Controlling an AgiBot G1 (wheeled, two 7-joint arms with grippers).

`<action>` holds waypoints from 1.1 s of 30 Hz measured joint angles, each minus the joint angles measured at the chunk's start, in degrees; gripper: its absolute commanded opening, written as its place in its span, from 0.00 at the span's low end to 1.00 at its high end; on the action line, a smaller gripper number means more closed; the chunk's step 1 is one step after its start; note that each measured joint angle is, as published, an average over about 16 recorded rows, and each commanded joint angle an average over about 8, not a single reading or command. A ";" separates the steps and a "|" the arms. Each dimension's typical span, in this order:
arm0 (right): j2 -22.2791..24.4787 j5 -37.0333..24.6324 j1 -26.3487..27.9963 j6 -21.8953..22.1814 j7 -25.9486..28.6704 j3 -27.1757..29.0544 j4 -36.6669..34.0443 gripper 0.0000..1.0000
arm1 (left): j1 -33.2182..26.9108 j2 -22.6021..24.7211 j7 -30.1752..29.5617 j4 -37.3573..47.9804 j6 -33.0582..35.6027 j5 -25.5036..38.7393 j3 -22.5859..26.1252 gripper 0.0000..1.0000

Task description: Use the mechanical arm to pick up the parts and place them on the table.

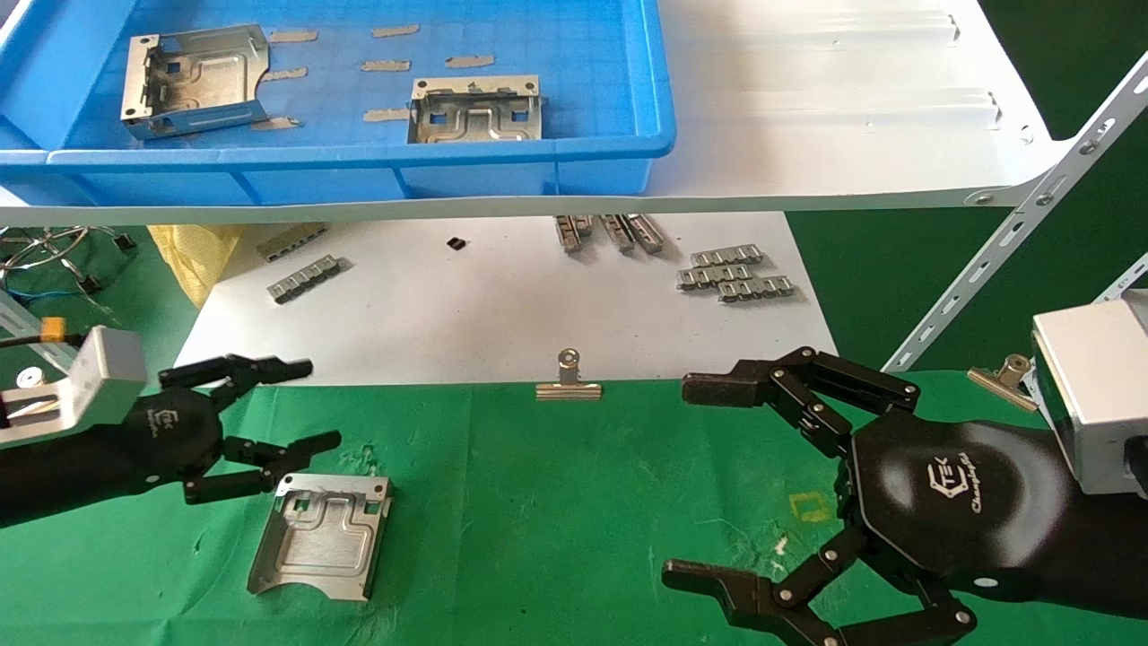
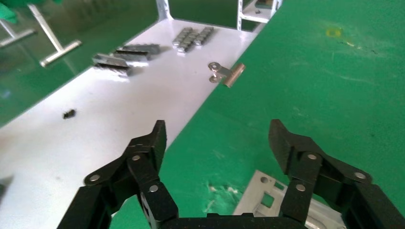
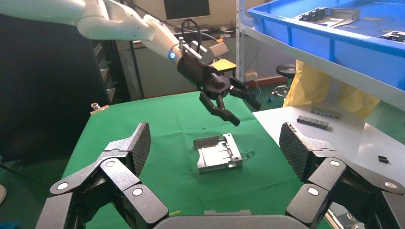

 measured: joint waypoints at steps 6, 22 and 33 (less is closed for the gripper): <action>0.00 0.00 0.00 0.01 0.00 0.00 -0.01 1.00 | 1.74 -0.57 -2.77 -0.95 0.00 -2.47 -1.25 1.00; 0.00 0.01 0.00 0.00 -0.01 0.00 -0.01 1.00 | 5.63 -2.24 -9.14 -12.11 -1.11 -4.06 -4.84 1.00; 0.00 0.01 0.00 0.00 -0.01 -0.01 -0.01 1.00 | 10.18 -4.12 -16.80 -24.49 -2.30 -6.21 -8.99 1.00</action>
